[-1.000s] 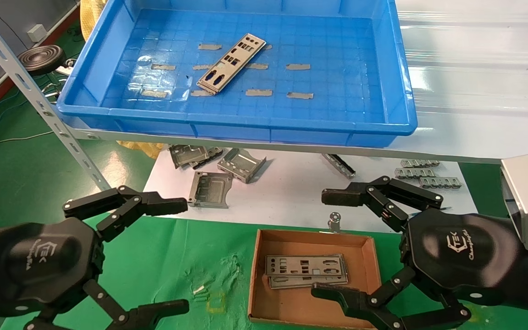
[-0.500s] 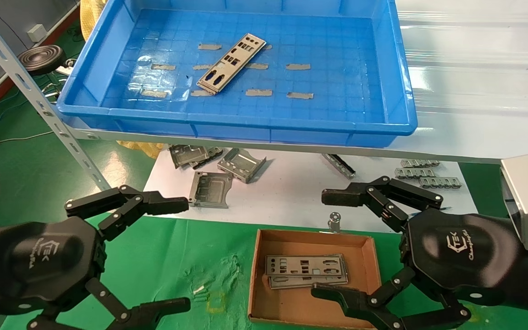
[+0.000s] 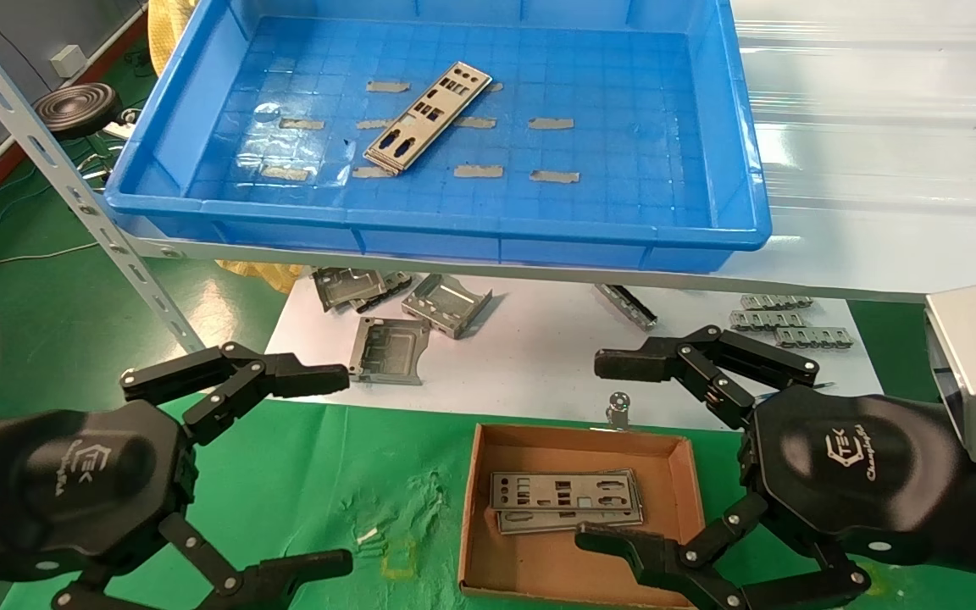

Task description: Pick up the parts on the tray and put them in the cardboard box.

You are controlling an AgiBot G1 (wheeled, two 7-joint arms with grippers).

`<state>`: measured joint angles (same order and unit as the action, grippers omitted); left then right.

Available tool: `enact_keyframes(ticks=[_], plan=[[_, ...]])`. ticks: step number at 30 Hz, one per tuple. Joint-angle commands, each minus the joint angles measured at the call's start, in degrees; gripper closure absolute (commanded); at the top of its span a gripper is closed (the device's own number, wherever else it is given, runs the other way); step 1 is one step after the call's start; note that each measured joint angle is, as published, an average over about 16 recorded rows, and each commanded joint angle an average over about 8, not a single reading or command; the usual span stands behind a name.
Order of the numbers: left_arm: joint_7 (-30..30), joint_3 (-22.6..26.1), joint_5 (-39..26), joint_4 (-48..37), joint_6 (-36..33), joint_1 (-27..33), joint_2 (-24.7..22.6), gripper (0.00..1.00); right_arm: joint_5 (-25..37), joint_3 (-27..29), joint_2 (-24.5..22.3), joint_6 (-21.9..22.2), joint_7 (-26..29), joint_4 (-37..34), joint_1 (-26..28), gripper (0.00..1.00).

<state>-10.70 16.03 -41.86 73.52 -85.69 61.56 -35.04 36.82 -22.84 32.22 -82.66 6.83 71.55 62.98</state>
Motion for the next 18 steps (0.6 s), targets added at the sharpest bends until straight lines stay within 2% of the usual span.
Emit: enact_keyframes(ticks=[1,18], plan=[[0.01,0.01,-0.01,-0.01,0.0,0.01,-0.01,0.0,0.0,0.0,0.0,0.0,0.0,0.0,0.0,0.0],[0.04,0.06,-0.02,-0.08,0.0,0.05,-0.06,0.0,0.0,0.0,0.0,0.0,0.0,0.0,0.0,0.0]])
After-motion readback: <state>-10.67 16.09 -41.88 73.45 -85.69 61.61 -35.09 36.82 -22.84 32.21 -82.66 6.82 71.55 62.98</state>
